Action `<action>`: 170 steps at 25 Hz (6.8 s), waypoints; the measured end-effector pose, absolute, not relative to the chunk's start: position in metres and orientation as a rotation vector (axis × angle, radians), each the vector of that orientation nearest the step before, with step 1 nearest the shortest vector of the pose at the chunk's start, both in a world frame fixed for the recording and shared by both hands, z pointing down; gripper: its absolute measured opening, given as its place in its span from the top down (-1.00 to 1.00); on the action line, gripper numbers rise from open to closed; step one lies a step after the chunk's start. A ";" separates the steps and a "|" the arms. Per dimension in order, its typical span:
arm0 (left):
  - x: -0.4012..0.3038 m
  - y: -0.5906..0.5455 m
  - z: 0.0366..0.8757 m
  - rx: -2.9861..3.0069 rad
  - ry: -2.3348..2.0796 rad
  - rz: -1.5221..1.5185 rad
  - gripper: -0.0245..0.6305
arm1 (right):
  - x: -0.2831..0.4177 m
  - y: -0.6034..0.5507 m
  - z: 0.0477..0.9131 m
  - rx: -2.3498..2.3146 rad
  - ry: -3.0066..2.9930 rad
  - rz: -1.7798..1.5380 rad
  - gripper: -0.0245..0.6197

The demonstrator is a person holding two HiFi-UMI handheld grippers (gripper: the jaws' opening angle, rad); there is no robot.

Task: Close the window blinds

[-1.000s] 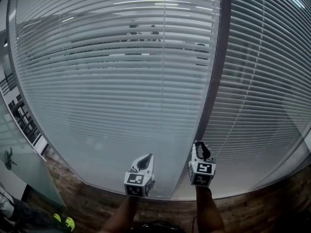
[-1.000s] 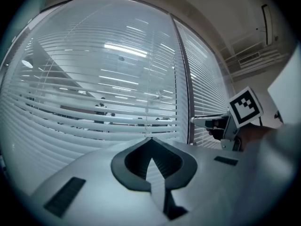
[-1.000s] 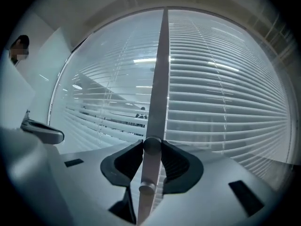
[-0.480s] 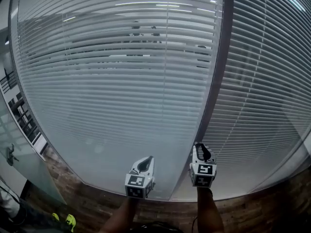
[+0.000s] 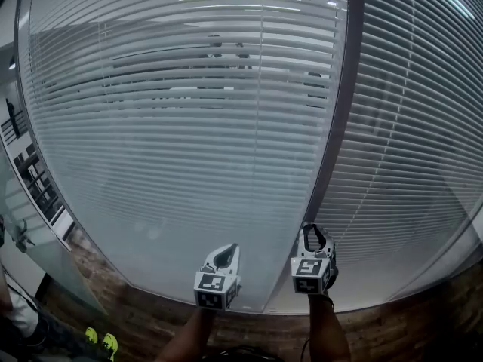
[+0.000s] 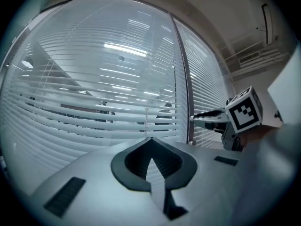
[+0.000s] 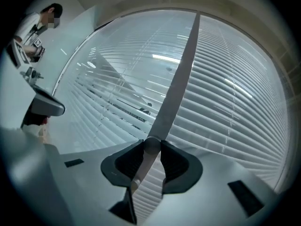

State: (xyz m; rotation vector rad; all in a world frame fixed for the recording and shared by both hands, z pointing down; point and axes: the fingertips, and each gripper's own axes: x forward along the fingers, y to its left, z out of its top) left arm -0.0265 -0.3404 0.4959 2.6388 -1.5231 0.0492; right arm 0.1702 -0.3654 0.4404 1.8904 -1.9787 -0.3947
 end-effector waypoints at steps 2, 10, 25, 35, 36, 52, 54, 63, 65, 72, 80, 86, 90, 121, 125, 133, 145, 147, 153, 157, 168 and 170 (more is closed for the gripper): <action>-0.028 -0.340 0.495 2.636 -1.531 0.048 0.93 | 0.169 -0.365 0.441 1.846 -1.926 -0.455 0.56; -0.029 -0.339 0.496 2.630 -1.524 0.038 0.93 | 0.165 -0.365 0.448 1.588 -1.608 -0.784 0.56; -0.013 -0.336 0.494 2.704 -1.539 0.117 0.93 | 0.163 -0.364 0.456 1.208 -1.253 -1.092 0.55; -0.008 -0.332 0.494 2.741 -1.592 0.155 0.93 | 0.165 -0.364 0.458 1.124 -1.133 -1.186 0.55; -0.008 -0.331 0.494 2.734 -1.590 0.165 0.93 | 0.165 -0.363 0.458 1.151 -1.155 -1.175 0.55; -0.013 -0.337 0.498 2.728 -1.609 0.171 0.93 | 0.169 -0.360 0.444 2.048 -2.173 -0.250 0.44; -0.015 -0.339 0.501 2.729 -1.609 0.183 0.93 | 0.171 -0.364 0.443 2.099 -2.161 -0.225 0.44; -0.019 -0.340 0.499 2.720 -1.605 0.180 0.93 | 0.175 -0.367 0.433 2.128 -2.156 -0.299 0.53; -0.017 -0.341 0.499 2.729 -1.606 0.194 0.93 | 0.175 -0.368 0.438 2.100 -2.137 -0.325 0.53; -0.013 -0.340 0.498 2.756 -1.618 0.230 0.93 | 0.172 -0.369 0.446 1.968 -1.944 -0.574 0.54; -0.016 -0.344 0.505 2.749 -1.585 0.226 0.93 | 0.163 -0.367 0.453 1.607 -1.507 -0.981 0.54; -0.016 -0.345 0.500 2.751 -1.572 0.202 0.93 | 0.162 -0.365 0.453 1.277 -1.277 -1.175 0.54; -0.013 -0.342 0.496 2.745 -1.563 0.188 0.93 | 0.161 -0.364 0.455 1.133 -1.182 -1.237 0.54; -0.007 -0.315 0.502 2.616 -1.574 0.083 0.93 | 0.173 -0.290 0.501 1.859 -2.289 -0.283 0.91; 0.002 -0.306 0.501 2.614 -1.608 0.078 0.93 | 0.177 -0.283 0.499 1.841 -2.360 -0.227 0.91; -0.008 -0.271 0.501 2.556 -1.691 0.103 0.93 | 0.184 -0.262 0.509 1.843 -2.358 -0.210 0.91; -0.020 -0.250 0.511 2.536 -1.658 0.137 0.93 | 0.165 -0.239 0.512 1.896 -2.367 -0.188 0.91; -0.022 -0.246 0.517 2.541 -1.639 0.141 0.93 | 0.162 -0.235 0.515 1.899 -2.354 -0.186 0.91; -0.055 -0.214 0.515 2.557 -1.635 0.108 0.93 | 0.128 -0.199 0.497 1.948 -2.355 -0.175 0.91; -0.079 -0.185 0.509 2.583 -1.630 0.076 0.93 | 0.103 -0.167 0.500 1.959 -2.352 -0.156 0.91; -0.114 -0.095 0.521 2.639 -1.531 0.077 0.93 | 0.056 -0.066 0.509 2.006 -2.321 -0.184 0.91; -0.117 -0.080 0.521 2.663 -1.525 0.071 0.93 | 0.053 -0.047 0.512 2.026 -2.293 -0.188 0.91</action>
